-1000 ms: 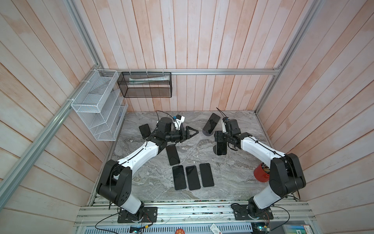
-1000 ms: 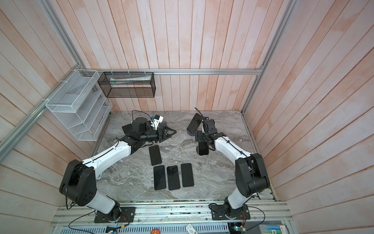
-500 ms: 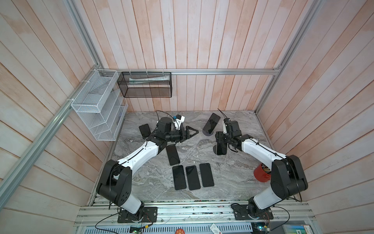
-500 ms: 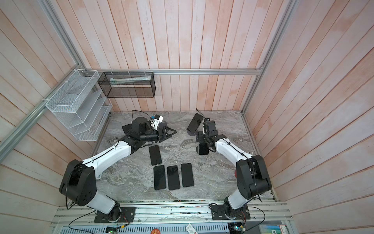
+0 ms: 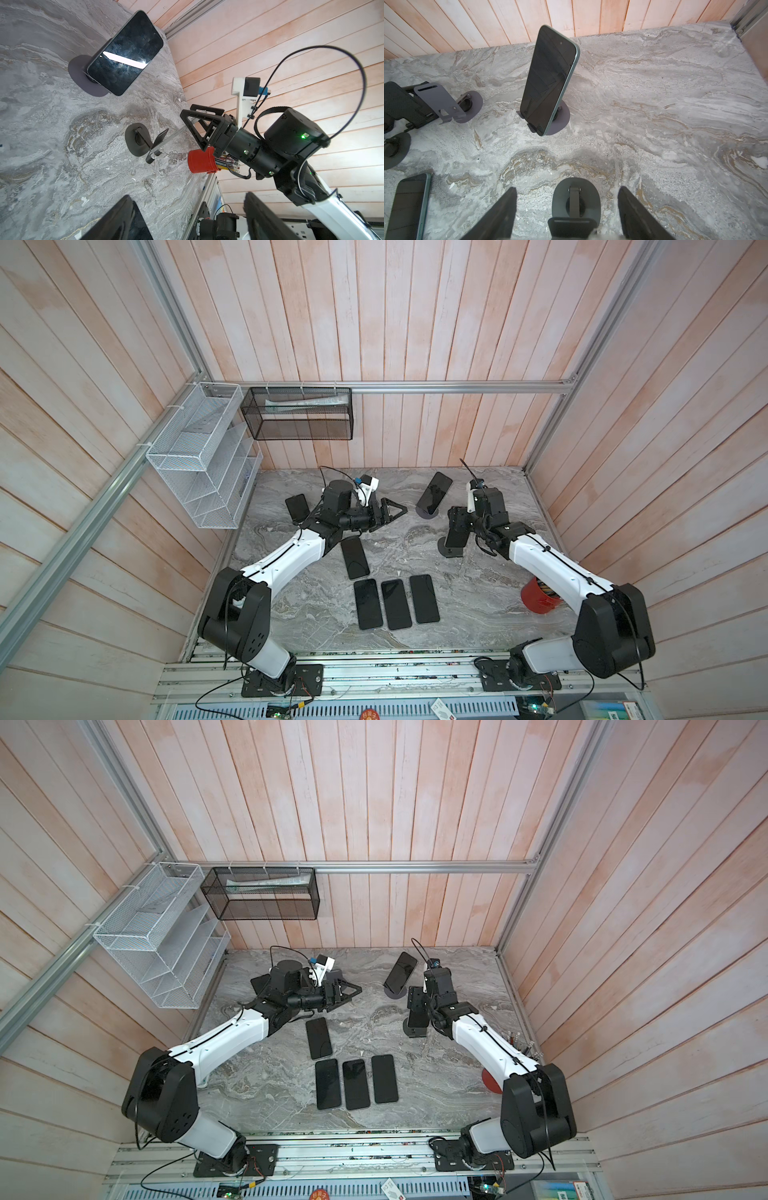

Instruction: Remove the phone from the phone stand

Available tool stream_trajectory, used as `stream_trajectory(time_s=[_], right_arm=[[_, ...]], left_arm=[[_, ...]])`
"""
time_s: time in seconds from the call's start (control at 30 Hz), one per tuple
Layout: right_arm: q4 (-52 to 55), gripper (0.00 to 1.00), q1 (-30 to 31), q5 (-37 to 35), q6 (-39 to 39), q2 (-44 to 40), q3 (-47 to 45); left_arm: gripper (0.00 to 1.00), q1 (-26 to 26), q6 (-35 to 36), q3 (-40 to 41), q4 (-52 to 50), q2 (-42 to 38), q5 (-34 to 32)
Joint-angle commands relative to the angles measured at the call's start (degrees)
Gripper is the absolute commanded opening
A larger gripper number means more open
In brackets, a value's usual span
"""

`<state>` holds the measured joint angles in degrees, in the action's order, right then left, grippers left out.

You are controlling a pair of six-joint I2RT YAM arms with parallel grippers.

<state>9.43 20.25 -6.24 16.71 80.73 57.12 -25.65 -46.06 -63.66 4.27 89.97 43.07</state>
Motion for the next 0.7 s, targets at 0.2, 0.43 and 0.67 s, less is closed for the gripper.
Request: stream_trajectory(time_s=[0.2, 0.43, 0.67], right_arm=[[1.2, 0.63, 3.7, -3.3, 0.4, -3.7, 3.8], [5.5, 0.63, 12.1, -5.9, -0.7, -1.4, 10.5], [9.1, 0.64, 19.1, -7.1, 4.5, 7.6, 18.6]], left_arm=[[0.86, 1.3, 1.1, -1.5, -0.3, 0.0, -0.8], [0.91, 6.9, -0.1, 1.0, -1.8, -3.3, -8.2], [1.00, 17.8, -3.8, 4.9, 1.2, -9.7, -12.8]])
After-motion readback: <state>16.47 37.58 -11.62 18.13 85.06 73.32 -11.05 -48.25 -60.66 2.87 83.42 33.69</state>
